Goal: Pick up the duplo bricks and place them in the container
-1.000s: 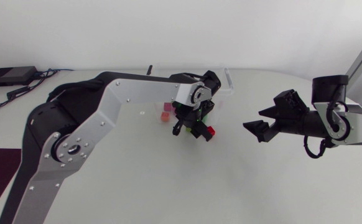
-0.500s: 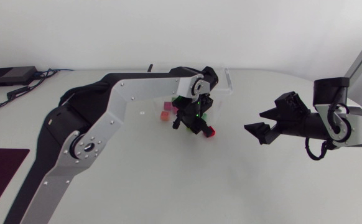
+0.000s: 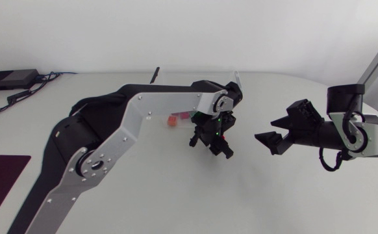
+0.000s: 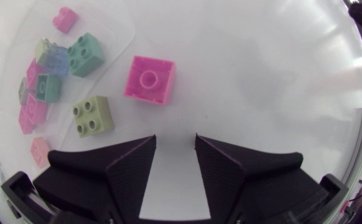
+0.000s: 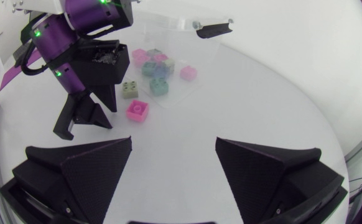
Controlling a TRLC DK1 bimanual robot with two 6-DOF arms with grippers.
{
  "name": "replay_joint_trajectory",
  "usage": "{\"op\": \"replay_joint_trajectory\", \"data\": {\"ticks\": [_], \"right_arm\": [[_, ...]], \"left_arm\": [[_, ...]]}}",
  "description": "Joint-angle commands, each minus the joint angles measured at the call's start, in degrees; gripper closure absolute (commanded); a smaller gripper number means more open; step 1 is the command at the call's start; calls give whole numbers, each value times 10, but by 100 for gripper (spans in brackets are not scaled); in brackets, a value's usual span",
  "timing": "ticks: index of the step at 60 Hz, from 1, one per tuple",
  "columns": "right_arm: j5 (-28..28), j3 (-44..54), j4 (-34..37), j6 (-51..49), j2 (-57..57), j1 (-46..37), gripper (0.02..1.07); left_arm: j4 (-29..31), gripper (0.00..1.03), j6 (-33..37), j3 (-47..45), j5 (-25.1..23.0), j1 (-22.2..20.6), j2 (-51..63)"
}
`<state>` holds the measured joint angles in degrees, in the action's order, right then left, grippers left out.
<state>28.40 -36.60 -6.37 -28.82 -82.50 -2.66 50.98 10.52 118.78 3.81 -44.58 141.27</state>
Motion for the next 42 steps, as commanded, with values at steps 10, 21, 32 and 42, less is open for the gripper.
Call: {"op": "replay_joint_trajectory", "data": {"ticks": [10, 21, 32, 42], "right_arm": [[-2, -5, 22, 10, -47, 46, 10], [-41, -38, -13, 71, -133, 112, 10], [-92, -88, -45, 116, -194, 169, 10], [-108, -142, -51, 134, -262, 184, 10]], "left_arm": [[-25, 26, -7, -65, 6, 36, -45], [-136, 22, -9, -214, 7, 45, -149], [-229, 21, -8, -330, 19, 56, -231], [-258, 20, -5, -378, 21, 76, -267]]}}
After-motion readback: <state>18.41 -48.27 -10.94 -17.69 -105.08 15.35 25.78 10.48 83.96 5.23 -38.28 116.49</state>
